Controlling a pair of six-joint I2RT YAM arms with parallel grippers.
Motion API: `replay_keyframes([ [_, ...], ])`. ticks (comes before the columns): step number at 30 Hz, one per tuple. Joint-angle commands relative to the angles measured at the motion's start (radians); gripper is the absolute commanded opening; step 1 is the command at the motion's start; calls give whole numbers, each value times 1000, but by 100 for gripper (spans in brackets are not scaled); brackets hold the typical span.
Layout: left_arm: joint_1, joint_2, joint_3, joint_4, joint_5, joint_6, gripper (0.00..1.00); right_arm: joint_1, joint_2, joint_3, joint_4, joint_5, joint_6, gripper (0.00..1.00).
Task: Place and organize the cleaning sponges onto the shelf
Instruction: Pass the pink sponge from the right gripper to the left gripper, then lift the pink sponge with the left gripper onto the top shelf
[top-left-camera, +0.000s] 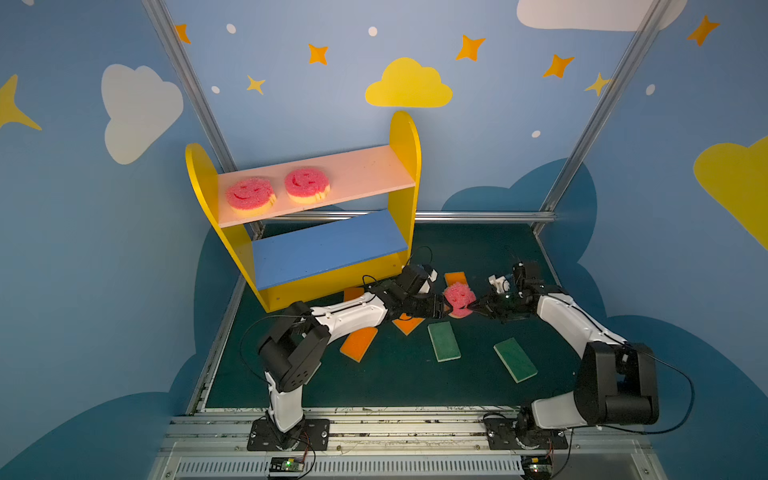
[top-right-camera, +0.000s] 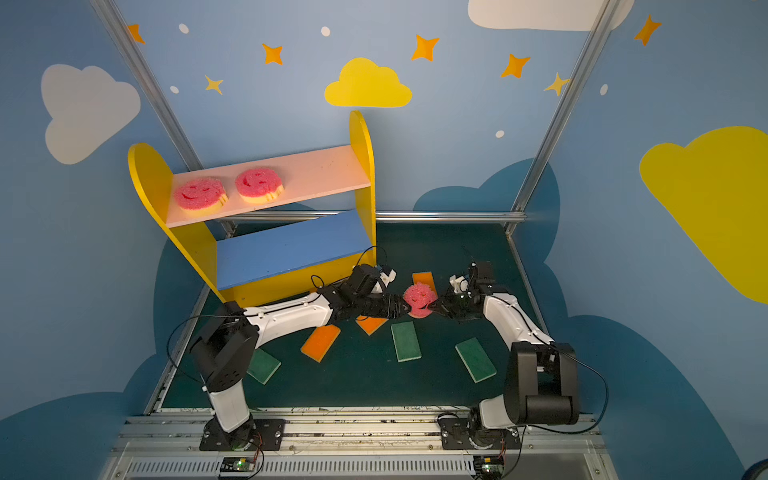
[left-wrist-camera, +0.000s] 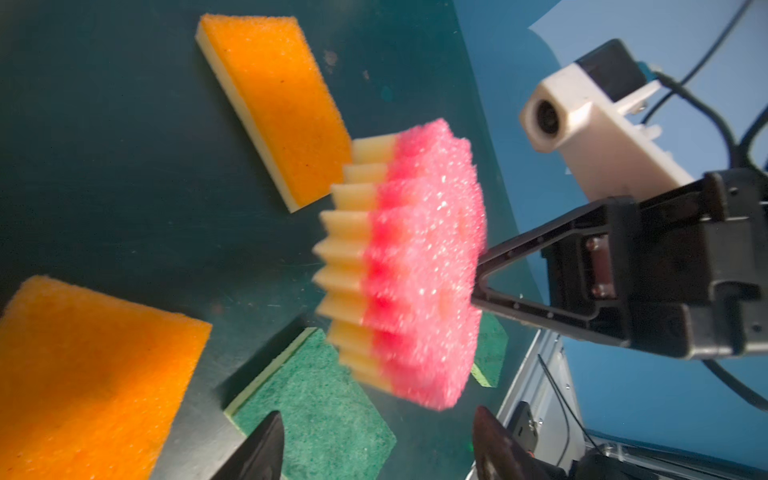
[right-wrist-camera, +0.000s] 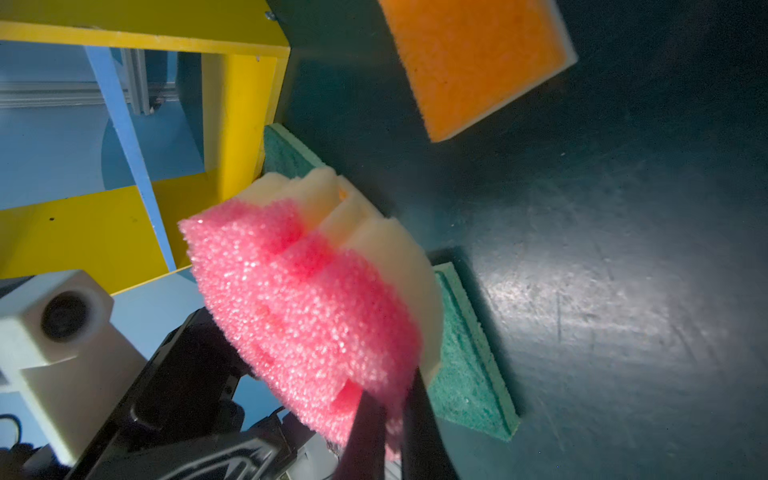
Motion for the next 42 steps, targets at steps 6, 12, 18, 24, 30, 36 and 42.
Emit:
replay_keyframes([
  [6,3,-32,-25,93,25,-30,68,31,-32,38,-28,-85,-13,0],
  [12,4,-35,-36,113,21,-40,56,32,-30,33,-27,-90,-19,0],
  [18,5,-34,-39,123,24,-44,43,35,-27,32,-20,-97,-19,0],
  [24,4,-41,-34,127,33,-41,32,37,-23,36,-27,-95,-28,7],
  [30,7,-69,-33,104,26,-38,30,36,-32,43,-36,-93,-48,36],
  [36,28,-130,-26,36,6,-25,31,29,-69,52,-41,-92,-64,61],
  [42,74,-230,-27,-15,-11,-2,32,-49,-160,-35,118,-218,11,66],
])
